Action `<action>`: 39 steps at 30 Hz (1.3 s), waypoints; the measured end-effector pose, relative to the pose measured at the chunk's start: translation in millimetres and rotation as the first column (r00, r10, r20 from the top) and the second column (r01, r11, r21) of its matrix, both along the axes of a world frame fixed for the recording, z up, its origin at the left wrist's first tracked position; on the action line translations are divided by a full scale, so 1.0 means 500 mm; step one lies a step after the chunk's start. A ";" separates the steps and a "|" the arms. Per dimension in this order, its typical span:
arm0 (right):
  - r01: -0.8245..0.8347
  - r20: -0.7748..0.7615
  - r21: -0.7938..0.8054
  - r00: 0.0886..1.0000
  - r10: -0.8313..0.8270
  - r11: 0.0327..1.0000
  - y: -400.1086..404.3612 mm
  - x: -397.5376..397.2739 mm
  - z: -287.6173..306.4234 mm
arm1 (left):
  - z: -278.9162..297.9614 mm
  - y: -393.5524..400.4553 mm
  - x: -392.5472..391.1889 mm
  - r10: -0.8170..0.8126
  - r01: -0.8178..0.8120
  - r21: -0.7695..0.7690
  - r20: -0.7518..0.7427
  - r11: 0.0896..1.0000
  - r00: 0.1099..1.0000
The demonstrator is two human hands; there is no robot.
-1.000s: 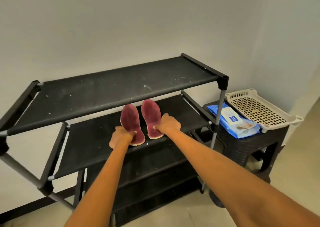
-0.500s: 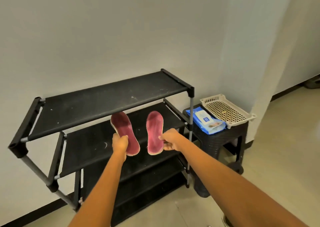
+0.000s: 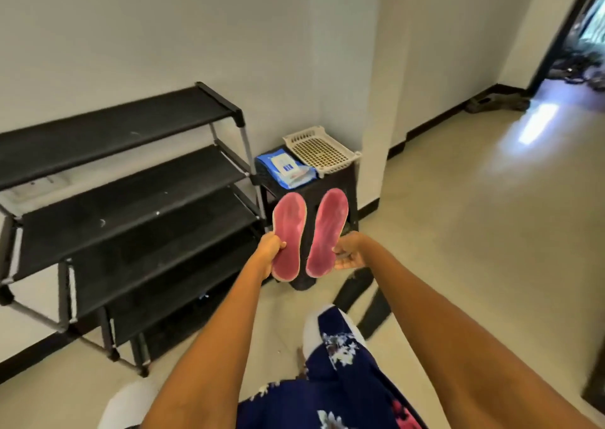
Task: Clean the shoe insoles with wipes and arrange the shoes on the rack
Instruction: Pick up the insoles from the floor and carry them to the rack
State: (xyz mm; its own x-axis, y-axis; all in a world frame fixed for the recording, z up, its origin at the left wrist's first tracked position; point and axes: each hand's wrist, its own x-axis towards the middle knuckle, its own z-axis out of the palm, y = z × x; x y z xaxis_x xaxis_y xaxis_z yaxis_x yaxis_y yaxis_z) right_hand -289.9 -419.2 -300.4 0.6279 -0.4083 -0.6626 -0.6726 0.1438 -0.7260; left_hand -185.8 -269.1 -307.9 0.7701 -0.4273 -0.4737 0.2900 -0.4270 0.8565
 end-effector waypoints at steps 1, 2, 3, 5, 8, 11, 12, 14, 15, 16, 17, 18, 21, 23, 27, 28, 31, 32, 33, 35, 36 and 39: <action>0.029 -0.006 0.005 1.000 -0.029 1.000 -0.028 -0.028 -0.016 | -0.015 -0.039 -0.014 -0.035 0.036 0.016 -0.017 0.999 0.999; 0.053 -0.009 0.014 0.999 -0.053 0.998 -0.047 -0.048 -0.028 | -0.025 -0.067 -0.023 -0.064 0.065 0.035 -0.025 0.997 0.998; 0.070 -0.015 0.021 0.997 -0.069 0.997 -0.063 -0.063 -0.041 | -0.036 -0.091 -0.030 -0.094 0.096 0.051 -0.037 0.994 0.995; 0.118 -0.050 0.029 0.992 -0.117 0.993 -0.110 -0.093 -0.092 | -0.077 -0.155 -0.039 -0.148 0.154 0.075 -0.079 0.985 0.986; 0.200 -0.139 0.052 0.972 -0.192 0.978 -0.184 -0.118 -0.201 | -0.159 -0.253 -0.039 -0.204 0.221 0.115 -0.143 0.968 0.968; 0.288 -0.217 0.071 0.939 -0.267 0.955 -0.245 -0.139 -0.314 | -0.258 -0.340 -0.029 -0.296 0.323 0.137 -0.185 0.936 0.937; 0.320 -0.236 0.081 0.926 -0.294 0.944 -0.264 -0.147 -0.356 | -0.303 -0.369 -0.024 -0.322 0.353 0.151 -0.195 0.923 0.926; 0.374 -0.262 0.111 0.904 -0.336 0.921 -0.289 -0.169 -0.430 | -0.379 -0.412 -0.024 -0.357 0.398 0.178 -0.223 0.900 0.907; 0.401 -0.277 0.122 0.892 -0.357 0.908 -0.301 -0.181 -0.471 | -0.426 -0.434 -0.028 -0.382 0.427 0.188 -0.235 0.884 0.894; 0.424 -0.293 0.129 0.880 -0.374 0.896 -0.312 -0.194 -0.511 | -0.473 -0.456 -0.034 -0.412 0.461 0.203 -0.241 0.864 0.879; 0.451 -0.312 0.136 0.865 -0.394 0.882 -0.321 -0.208 -0.551 | -0.517 -0.475 -0.046 -0.442 0.495 0.218 -0.251 0.841 0.861; 0.482 -0.334 0.142 0.845 -0.417 0.865 -0.327 -0.222 -0.591 | -0.564 -0.491 -0.059 -0.461 0.520 0.235 -0.263 0.821 0.847; 0.577 -0.400 0.161 0.780 -0.482 0.800 -0.336 -0.265 -0.697 | -0.695 -0.523 -0.112 -0.497 0.580 0.253 -0.325 0.774 0.805; 0.622 -0.430 0.155 0.742 -0.514 0.768 -0.343 -0.289 -0.762 | -0.778 -0.540 -0.146 -0.510 0.614 0.280 -0.363 0.738 0.780; 0.681 -0.452 0.115 0.684 -0.572 0.723 -0.365 -0.326 -0.862 | -0.899 -0.572 -0.182 -0.554 0.653 0.300 -0.354 0.696 0.754; 0.693 -0.459 0.106 0.670 -0.583 0.713 -0.372 -0.334 -0.881 | -0.923 -0.583 -0.186 -0.572 0.664 0.307 -0.343 0.681 0.745; 0.733 -0.479 0.092 0.626 -0.615 0.674 -0.391 -0.358 -0.925 | -0.965 -0.618 -0.195 -0.640 0.720 0.312 -0.331 0.620 0.694; 0.745 -0.485 0.086 0.612 -0.625 0.662 -0.395 -0.366 -0.935 | -0.976 -0.630 -0.198 -0.662 0.737 0.317 -0.326 0.596 0.675; 0.753 -0.486 0.078 0.601 -0.634 0.654 -0.398 -0.373 -0.942 | -0.986 -0.641 -0.203 -0.678 0.747 0.327 -0.317 0.579 0.664; 0.760 -0.493 0.048 0.582 -0.646 0.648 -0.401 -0.386 -0.951 | -1.002 -0.655 -0.214 -0.685 0.746 0.350 -0.303 0.566 0.662; 0.762 -0.503 0.032 0.571 -0.649 0.646 -0.402 -0.392 -0.956 | -1.006 -0.659 -0.222 -0.682 0.742 0.367 -0.304 0.561 0.665; 0.758 -0.521 0.025 0.566 -0.639 0.652 -0.397 -0.397 -0.957 | -1.000 -0.664 -0.245 -0.689 0.754 0.420 -0.329 0.505 0.646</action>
State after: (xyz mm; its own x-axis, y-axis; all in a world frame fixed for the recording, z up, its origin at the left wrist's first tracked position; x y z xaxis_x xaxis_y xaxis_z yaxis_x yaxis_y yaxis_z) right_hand -488.6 -617.8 -779.1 -0.1684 -0.3964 -0.9025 -0.5071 0.8200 -0.2656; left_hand -308.5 -601.0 -808.0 0.2334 -0.5003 -0.8338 -0.2400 -0.8606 0.4492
